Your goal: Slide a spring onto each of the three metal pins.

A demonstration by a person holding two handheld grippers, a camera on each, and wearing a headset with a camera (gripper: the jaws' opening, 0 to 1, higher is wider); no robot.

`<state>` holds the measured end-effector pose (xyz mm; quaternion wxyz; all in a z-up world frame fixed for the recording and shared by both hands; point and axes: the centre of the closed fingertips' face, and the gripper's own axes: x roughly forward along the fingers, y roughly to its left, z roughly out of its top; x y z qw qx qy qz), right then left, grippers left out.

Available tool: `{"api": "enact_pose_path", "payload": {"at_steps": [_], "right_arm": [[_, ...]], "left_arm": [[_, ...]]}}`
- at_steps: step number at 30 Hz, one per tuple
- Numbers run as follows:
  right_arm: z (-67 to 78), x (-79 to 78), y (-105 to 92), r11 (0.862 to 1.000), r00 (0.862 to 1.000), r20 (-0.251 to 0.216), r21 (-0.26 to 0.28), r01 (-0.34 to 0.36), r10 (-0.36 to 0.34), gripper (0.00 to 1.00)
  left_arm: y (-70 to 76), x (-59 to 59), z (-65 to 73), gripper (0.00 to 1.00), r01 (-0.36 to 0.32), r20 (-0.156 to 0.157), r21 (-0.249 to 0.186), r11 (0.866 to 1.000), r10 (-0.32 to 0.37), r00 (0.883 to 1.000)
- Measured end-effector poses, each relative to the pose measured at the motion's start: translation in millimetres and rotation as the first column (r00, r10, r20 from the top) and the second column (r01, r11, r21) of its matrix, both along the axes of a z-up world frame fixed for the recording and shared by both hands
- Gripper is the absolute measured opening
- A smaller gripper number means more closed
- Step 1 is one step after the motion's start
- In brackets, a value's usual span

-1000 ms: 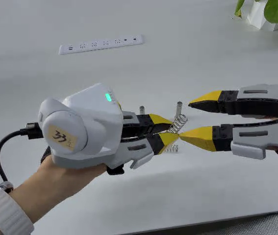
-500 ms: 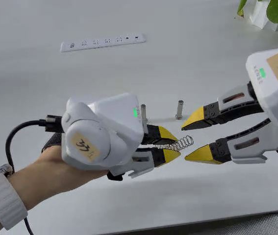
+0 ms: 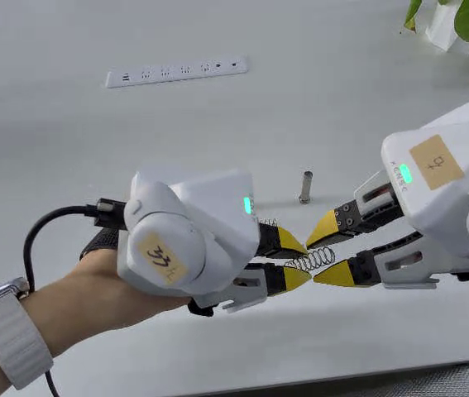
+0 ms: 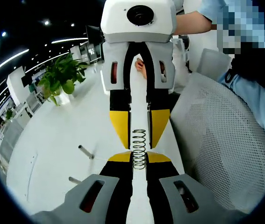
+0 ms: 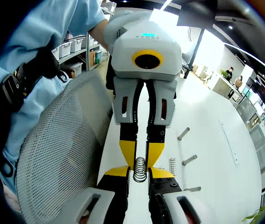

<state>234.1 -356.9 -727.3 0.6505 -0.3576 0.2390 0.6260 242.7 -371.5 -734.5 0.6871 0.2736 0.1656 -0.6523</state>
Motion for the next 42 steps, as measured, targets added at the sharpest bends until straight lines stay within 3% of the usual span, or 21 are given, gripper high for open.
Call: {"api": "enact_pose_path", "payload": {"at_steps": [35, 42], "right_arm": [[3.7, -4.4, 0.5, 1.000, 1.000, 0.009, 0.000, -0.009, 0.009, 0.07], [5.3, -4.8, -0.9, 1.000, 1.000, -0.013, -0.003, 0.009, -0.009, 0.07]], "left_arm": [[-1.5, -5.3, 5.5, 0.06, 0.017, 0.011, -0.041, 0.999, -0.016, 1.000], [-3.5, -7.0, 7.6, 0.06, 0.024, 0.008, -0.058, 0.998, -0.023, 1.000]]}}
